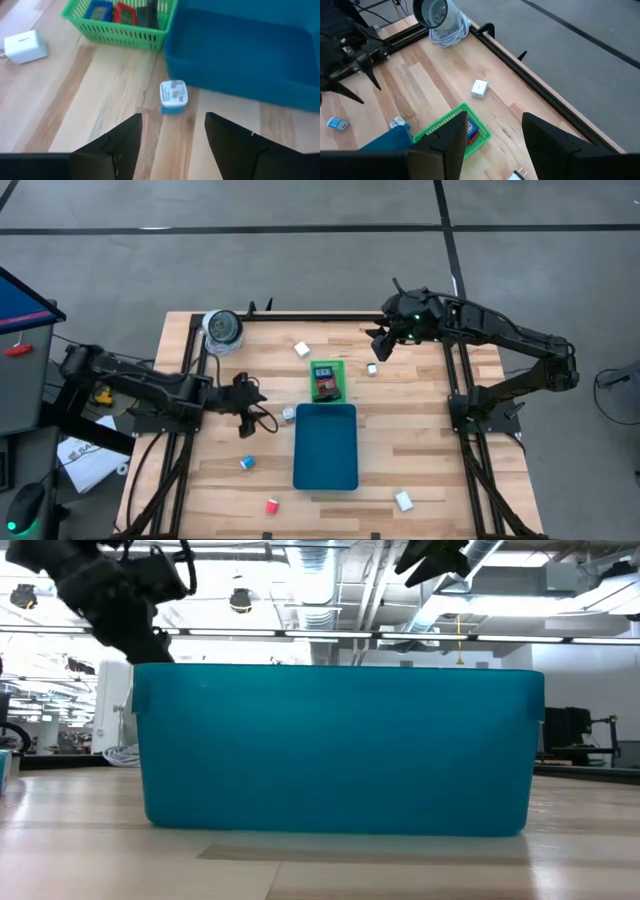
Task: Pick & Place Office items
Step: Put the top blue charger adapter into the blue bin
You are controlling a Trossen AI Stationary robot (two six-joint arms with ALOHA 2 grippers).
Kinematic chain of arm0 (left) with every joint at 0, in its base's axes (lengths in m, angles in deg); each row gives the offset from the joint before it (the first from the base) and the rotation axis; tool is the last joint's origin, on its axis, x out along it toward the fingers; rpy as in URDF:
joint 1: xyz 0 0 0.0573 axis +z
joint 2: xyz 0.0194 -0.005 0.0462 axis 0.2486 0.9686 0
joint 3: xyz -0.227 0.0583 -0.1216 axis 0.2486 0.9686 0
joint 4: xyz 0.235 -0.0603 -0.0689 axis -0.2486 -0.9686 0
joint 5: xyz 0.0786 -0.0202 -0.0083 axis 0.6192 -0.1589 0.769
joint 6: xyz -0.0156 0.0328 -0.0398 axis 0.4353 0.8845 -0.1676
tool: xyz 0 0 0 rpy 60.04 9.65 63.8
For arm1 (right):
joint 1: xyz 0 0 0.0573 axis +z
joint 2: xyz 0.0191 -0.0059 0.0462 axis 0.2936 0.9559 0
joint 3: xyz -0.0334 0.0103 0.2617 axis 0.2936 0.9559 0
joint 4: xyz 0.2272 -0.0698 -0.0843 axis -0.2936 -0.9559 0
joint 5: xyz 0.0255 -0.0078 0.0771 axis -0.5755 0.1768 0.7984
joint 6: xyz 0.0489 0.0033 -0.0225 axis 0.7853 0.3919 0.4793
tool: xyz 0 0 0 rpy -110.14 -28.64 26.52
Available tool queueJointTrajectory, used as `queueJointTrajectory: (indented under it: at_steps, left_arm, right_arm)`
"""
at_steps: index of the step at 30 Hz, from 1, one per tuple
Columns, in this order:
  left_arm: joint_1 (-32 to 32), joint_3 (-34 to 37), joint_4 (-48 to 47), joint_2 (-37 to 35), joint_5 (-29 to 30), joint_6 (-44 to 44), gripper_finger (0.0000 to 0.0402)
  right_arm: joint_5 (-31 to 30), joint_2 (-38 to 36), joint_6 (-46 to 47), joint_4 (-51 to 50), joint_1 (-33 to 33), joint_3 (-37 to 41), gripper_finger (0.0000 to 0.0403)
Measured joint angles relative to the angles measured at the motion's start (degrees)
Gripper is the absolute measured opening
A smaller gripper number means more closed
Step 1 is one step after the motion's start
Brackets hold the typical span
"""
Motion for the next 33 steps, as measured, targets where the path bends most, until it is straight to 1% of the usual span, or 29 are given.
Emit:
queueJointTrajectory:
  at_steps: [4, 7, 11, 14, 20, 28, 33]
  left_arm:
    - [-0.9, 3.8, 6.5, 2.3, 1.5, -2.1, 0.0223]
    - [-0.9, 5.8, 11.8, 4.5, 2.1, -2.1, 0.0227]
    - [-0.6, 8.1, 16.6, 8.0, 2.5, -1.9, 0.0228]
    - [-0.6, 8.7, 19.7, 11.0, 2.3, -1.8, 0.0228]
    - [-0.5, 9.5, 29.9, 18.2, 2.1, -1.0, 0.0228]
    - [0.4, 9.6, 37.2, 25.6, 2.0, -2.1, 0.0228]
    - [2.4, 9.5, 39.8, 27.6, 2.0, -1.0, 0.0228]
  right_arm:
    - [0.0, 0.0, 0.6, 0.0, 0.0, 0.0, 0.0182]
    - [0.0, 0.0, 1.1, 0.0, 0.0, 0.0, 0.0182]
    - [0.0, 0.0, 1.9, 0.0, 0.0, 0.0, 0.0182]
    - [0.0, 0.0, 2.0, 0.0, 0.0, 0.0, 0.0182]
    - [0.0, 0.0, 2.6, 0.1, 0.0, 0.0, 0.0182]
    - [-0.1, 0.0, 3.0, 0.1, 1.5, 0.0, 0.0182]
    - [-1.4, 0.0, 4.0, 0.0, 2.7, 0.0, 0.0182]
